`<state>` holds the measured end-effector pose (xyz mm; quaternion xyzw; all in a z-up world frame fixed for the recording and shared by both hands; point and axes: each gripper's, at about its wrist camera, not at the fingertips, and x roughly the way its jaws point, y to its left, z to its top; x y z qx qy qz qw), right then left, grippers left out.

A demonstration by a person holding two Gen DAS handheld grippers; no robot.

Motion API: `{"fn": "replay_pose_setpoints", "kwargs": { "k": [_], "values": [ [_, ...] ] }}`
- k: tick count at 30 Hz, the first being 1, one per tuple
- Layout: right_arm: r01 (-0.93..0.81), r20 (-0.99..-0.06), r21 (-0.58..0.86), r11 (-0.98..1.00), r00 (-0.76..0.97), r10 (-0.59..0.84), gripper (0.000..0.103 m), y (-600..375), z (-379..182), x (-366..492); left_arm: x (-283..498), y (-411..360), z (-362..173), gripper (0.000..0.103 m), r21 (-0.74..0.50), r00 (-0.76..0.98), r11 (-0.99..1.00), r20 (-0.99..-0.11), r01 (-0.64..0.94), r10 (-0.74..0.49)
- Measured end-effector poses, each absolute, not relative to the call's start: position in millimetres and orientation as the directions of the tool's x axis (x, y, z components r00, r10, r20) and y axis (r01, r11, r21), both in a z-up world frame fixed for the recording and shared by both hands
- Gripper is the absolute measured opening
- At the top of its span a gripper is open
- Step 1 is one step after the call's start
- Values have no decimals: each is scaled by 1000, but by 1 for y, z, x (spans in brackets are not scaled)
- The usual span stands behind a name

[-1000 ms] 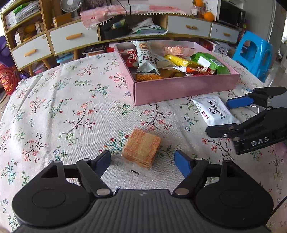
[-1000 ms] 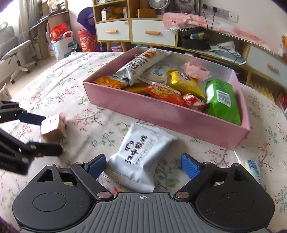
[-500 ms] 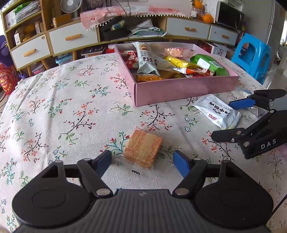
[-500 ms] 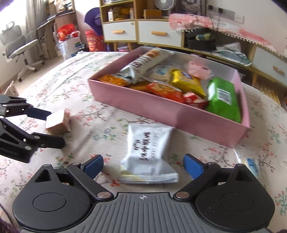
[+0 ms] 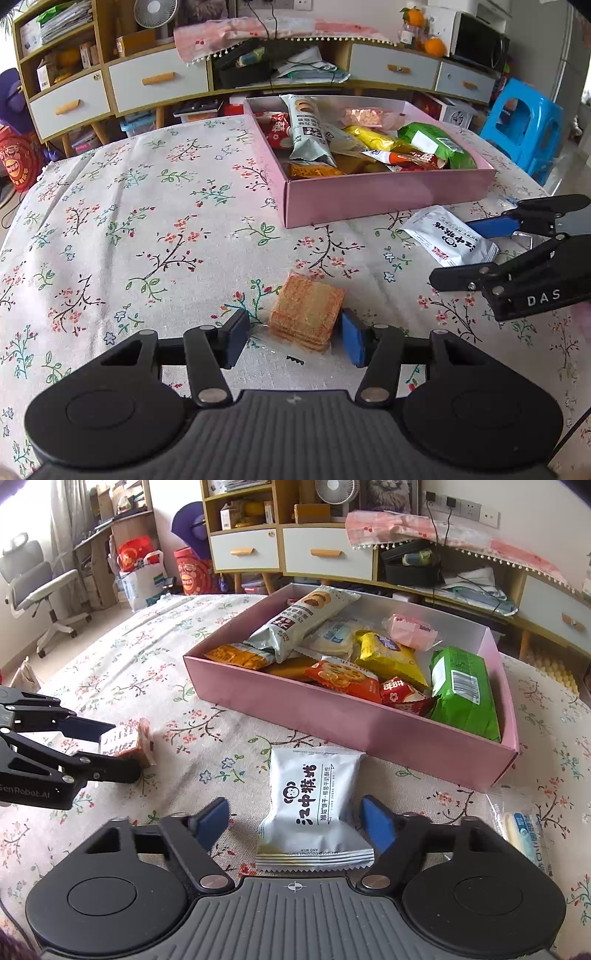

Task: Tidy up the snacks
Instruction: 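Grasp the wafer cracker square with the left tool while the right tool grasps the white printed pack, then carry the wafer square and white pack in both tools into the pink box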

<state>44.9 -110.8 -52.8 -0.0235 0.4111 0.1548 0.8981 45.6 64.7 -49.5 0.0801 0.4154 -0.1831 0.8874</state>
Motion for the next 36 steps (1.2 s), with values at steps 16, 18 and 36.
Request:
{"fn": "replay_pose_setpoints", "kwargs": {
  "k": [16,18,36],
  "values": [
    [-315,-724,140,939,614,314,52,-109,-39,40,47,65,-44,37,-36,594,929,-760,367,-264],
    [-318,-720,149,936,614,323,52,-108,-37,40,47,65,-42,37,-40,597,930,-757,366,-267],
    [-316,-655,217,924,655,378,52,-108,-2,38,57,59,-18,37,-70,647,934,-703,350,-295]
  ]
}}
